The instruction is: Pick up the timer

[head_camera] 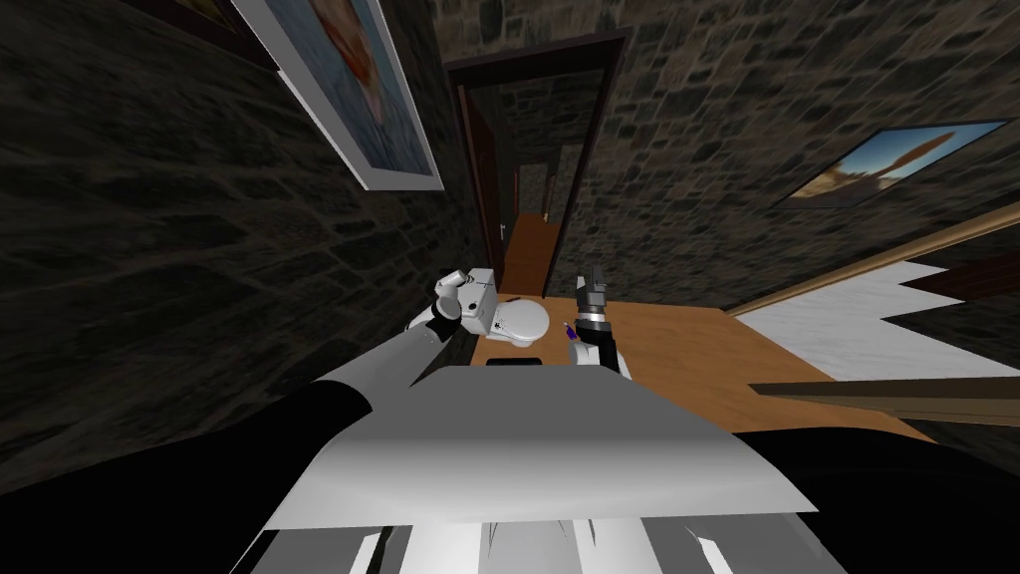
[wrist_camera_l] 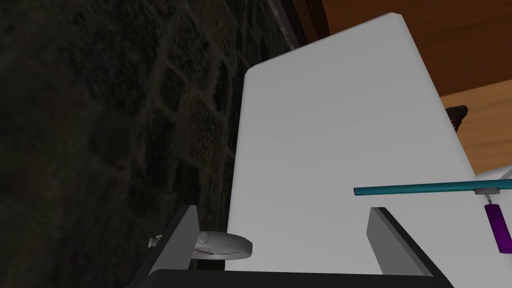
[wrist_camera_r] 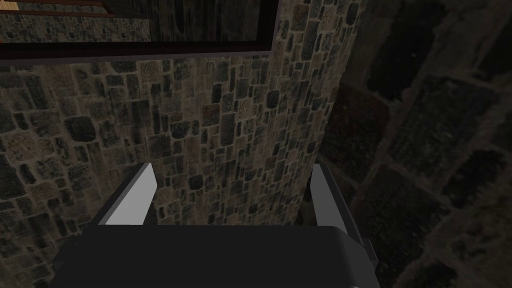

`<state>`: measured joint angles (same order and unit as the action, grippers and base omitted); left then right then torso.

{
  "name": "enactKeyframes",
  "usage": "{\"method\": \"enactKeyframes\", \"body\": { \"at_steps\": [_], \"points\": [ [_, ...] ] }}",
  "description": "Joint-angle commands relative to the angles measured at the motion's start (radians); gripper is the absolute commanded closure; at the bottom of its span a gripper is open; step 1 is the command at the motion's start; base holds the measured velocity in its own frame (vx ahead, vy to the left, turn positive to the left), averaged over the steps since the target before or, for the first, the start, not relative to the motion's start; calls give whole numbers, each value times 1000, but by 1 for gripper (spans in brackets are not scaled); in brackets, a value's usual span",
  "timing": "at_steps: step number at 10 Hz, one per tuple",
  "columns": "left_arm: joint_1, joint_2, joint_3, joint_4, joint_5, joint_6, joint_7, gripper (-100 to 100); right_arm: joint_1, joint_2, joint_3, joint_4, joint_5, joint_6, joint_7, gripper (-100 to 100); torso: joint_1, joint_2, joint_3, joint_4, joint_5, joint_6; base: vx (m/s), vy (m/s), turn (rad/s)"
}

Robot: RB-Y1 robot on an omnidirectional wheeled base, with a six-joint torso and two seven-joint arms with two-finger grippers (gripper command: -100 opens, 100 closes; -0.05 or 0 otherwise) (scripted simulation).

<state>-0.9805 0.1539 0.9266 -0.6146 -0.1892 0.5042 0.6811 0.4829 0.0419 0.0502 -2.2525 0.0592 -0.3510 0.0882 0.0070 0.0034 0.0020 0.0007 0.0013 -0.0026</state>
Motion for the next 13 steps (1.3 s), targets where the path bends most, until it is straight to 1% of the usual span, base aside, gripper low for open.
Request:
{"method": "enactKeyframes", "body": {
  "at_steps": [1, 5, 6, 7, 8, 9, 10, 11, 13],
  "points": [
    [0, -9, -2, 10, 16, -29, -2, -100, 0, 0, 0, 0, 0, 0, 0, 0, 0, 0, 0, 0, 0, 0, -17, 44, -25],
    [18, -43, -8, 11, 99, -115, -42, -100, 0, 0, 0, 0, 0, 0, 0, 0, 2, -2, -1, 0, 1, 0, -26, 85, -22],
    [26, -49, -6, 6, 118, -134, -53, -100, 0, 0, 0, 0, 0, 0, 0, 0, 2, -3, -2, -1, 0, 0, -4, 106, 28],
    [33, -50, 5, -5, 134, -147, -61, -100, 0, 0, 0, 0, 0, 0, 0, 0, 3, -3, -2, -1, 1, -1, 36, 148, 75],
    [27, -50, 0, 0, 121, -135, -53, -100, 0, 0, 0, 0, 0, 0, 0, 0, 6, -5, -3, -1, 1, -1, 24, 71, 10],
    [28, -49, 1, -1, 122, -138, -55, 0, 0, 0, 0, 0, 0, 0, 0, 0, 2, -5, -3, -1, 1, 0, 2, 13, -3],
    [28, -49, 1, -1, 122, -138, -55, -100, 0, 0, 0, 0, 0, 0, 0, 0, -2, -4, -3, -1, 0, 0, 1, 6, 1],
    [28, -49, 1, -1, 122, -138, -55, 100, 0, 0, 0, 0, 0, 0, 0, 0, -3, -4, -2, -1, -1, 0, 0, 0, 0],
    [28, -49, 1, -1, 122, -138, -55, 100, 0, 0, 0, 0, 0, 0, 0, 0, -4, -4, -2, -1, -1, 0, 0, 0, 0]
  ]
}}
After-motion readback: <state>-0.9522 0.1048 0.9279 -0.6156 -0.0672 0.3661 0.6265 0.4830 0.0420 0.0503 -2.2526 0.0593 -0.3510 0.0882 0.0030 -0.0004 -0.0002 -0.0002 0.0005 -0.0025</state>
